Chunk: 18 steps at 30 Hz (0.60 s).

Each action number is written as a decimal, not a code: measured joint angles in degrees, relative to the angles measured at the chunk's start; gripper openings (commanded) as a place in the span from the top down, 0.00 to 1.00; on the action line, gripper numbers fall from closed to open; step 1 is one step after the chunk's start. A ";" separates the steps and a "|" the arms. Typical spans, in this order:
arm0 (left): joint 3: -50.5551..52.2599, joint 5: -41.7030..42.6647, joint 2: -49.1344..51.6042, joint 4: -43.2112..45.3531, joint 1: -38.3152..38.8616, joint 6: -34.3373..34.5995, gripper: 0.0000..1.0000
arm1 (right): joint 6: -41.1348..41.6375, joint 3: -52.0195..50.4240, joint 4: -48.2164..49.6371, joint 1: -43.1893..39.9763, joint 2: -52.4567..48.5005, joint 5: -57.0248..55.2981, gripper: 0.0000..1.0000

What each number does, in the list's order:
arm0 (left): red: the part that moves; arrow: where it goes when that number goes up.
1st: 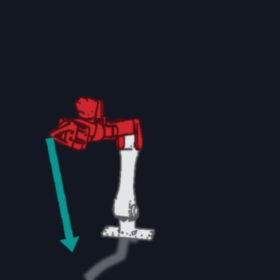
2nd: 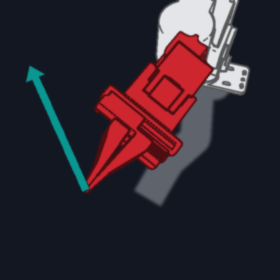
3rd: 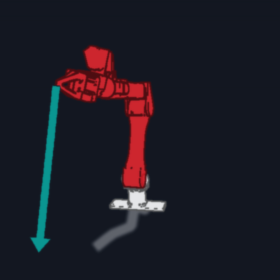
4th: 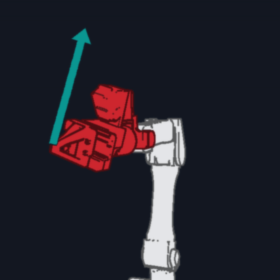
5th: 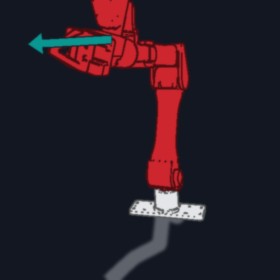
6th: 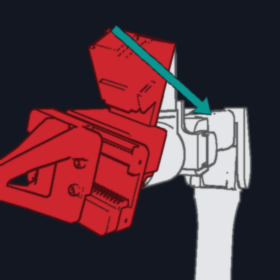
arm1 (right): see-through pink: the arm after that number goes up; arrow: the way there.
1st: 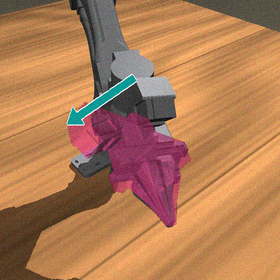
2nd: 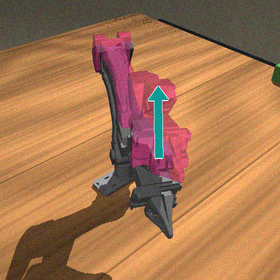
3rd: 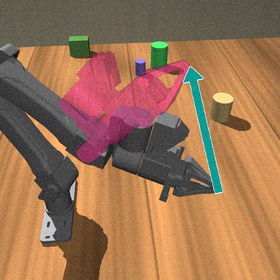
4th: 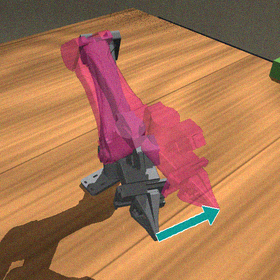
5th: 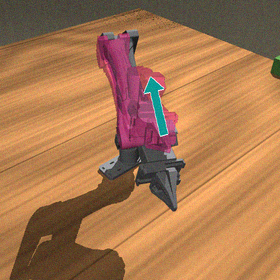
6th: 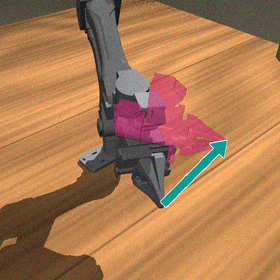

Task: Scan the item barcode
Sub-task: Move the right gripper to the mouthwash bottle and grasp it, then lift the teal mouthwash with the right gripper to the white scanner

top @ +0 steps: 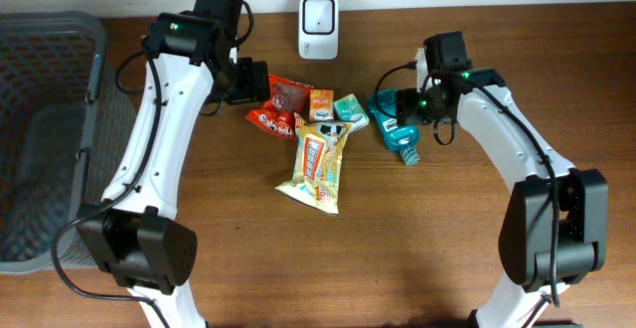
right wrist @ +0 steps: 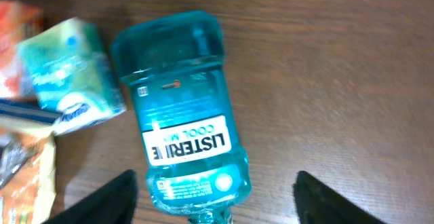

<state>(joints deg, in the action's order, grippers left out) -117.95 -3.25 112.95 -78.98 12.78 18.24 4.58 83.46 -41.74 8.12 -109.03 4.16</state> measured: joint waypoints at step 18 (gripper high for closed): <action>0.00 0.00 0.00 -0.02 0.02 0.00 0.01 | -13.62 0.00 8.59 4.46 -11.63 -3.98 0.15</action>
<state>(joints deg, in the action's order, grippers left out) -117.95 -3.25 112.95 -79.00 12.80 18.24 -9.04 83.46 -33.15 12.58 -120.66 0.19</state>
